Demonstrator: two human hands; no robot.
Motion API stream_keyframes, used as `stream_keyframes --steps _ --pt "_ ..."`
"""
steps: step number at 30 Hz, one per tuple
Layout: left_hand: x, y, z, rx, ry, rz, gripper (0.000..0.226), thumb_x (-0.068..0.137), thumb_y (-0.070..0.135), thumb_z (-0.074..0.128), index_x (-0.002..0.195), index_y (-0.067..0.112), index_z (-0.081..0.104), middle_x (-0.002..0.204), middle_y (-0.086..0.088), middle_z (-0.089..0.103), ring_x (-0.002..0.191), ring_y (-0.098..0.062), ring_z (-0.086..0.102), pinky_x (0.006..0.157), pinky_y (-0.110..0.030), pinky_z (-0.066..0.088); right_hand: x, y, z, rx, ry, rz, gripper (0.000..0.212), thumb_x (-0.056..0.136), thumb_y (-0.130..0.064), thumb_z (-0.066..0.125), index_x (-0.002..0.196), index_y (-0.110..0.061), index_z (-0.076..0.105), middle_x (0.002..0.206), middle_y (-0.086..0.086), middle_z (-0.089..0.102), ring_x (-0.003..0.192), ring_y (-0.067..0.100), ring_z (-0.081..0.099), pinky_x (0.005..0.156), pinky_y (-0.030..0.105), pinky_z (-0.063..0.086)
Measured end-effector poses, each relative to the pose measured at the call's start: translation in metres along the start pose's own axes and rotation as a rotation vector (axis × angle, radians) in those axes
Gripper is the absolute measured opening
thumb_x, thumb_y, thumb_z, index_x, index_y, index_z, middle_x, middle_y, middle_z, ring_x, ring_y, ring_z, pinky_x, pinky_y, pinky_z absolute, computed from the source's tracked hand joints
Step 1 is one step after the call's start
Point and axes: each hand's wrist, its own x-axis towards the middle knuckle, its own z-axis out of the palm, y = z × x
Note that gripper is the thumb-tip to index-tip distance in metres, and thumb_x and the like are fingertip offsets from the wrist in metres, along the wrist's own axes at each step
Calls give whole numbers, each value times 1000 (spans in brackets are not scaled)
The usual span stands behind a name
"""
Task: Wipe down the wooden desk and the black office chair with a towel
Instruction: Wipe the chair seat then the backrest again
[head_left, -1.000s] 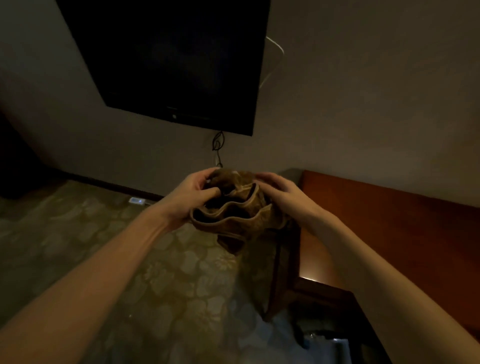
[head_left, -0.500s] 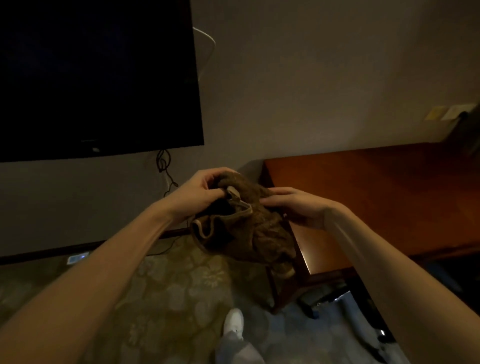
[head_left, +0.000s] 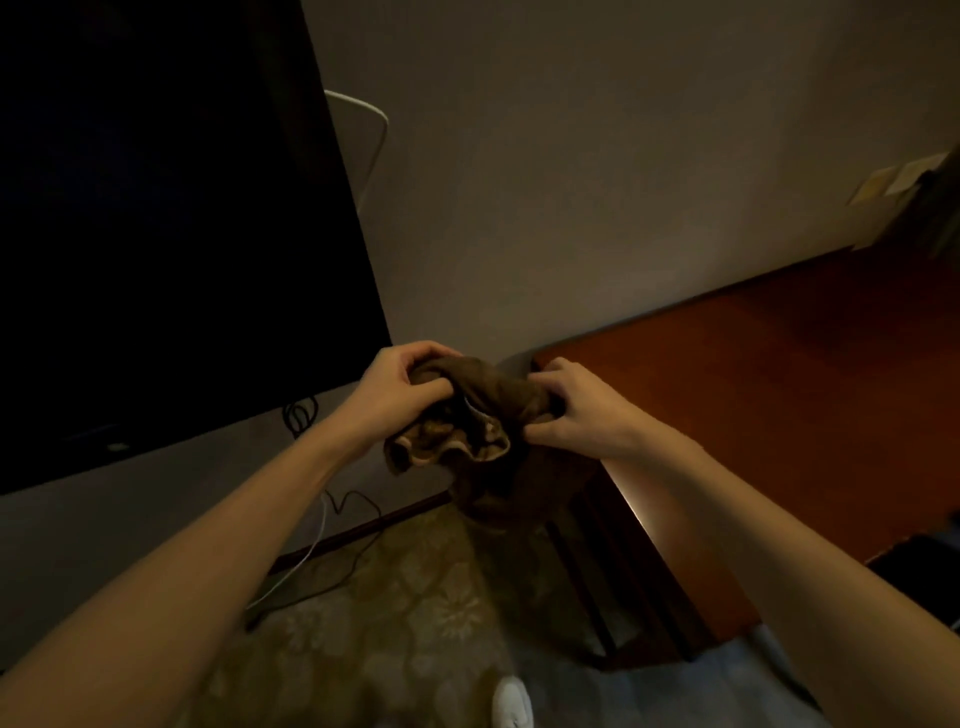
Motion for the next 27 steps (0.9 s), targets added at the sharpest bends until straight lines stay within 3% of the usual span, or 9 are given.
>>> stream_keyframes --steps 3,5,9,11,13,16,19,23,27 --pt "35 -7 -9 -22 -134 -41 20 96 10 65 112 20 71 100 1 74 88 -3 72 70 -15 55 5 -3 -9 310 105 147 16 89 -8 71 102 -16 64 97 11 67 85 23 69 75 41 58" --pt "56 -8 -11 -63 -324 -104 20 98 10 62 115 17 70 103 -6 74 86 -6 73 70 -19 58 8 -3 -12 295 188 228 16 91 -8 69 99 -19 60 93 8 66 81 22 68 69 40 58" --pt "96 -4 -12 59 -720 -32 32 96 5 60 123 21 64 111 -11 72 94 -22 75 77 -33 62 5 -2 -21 -46 284 335 20 97 -20 67 110 -29 55 105 -5 62 91 10 63 70 25 51" --pt "114 1 -8 289 -876 78 38 94 4 60 127 23 58 112 -6 68 90 -15 73 71 -29 60 -1 -3 -29 -349 302 399 15 97 -28 67 110 -28 59 102 -4 65 90 16 64 70 29 50" --pt "127 5 2 421 -970 155 47 90 8 66 132 25 53 120 -1 63 104 -14 69 82 -35 61 -6 -6 -38 -528 315 445 16 97 -37 67 106 -25 63 97 -4 65 85 18 64 69 33 51" --pt "139 20 27 292 -1113 78 64 88 24 75 144 28 44 132 0 59 117 -18 65 100 -41 56 -11 -9 -54 -473 372 512 11 96 -31 67 100 -24 61 94 -3 65 84 18 63 75 40 57" --pt "143 31 65 264 -1074 166 61 90 44 74 142 30 45 127 9 58 114 -13 62 102 -36 53 -15 -4 -68 -403 432 542 28 93 -22 67 120 -16 64 114 2 67 103 23 63 88 41 54" --pt "156 22 125 449 -802 415 72 70 77 66 127 35 54 119 7 56 112 -15 53 98 -45 51 -31 17 -96 -234 541 571 28 95 -24 66 122 -13 65 116 0 67 103 19 63 79 29 49" --pt "168 33 168 150 -949 414 29 91 50 72 114 39 59 110 9 67 100 -7 67 88 -32 58 -51 55 -129 -145 632 586 7 97 -26 65 98 -19 67 93 -4 66 84 10 64 65 25 49"
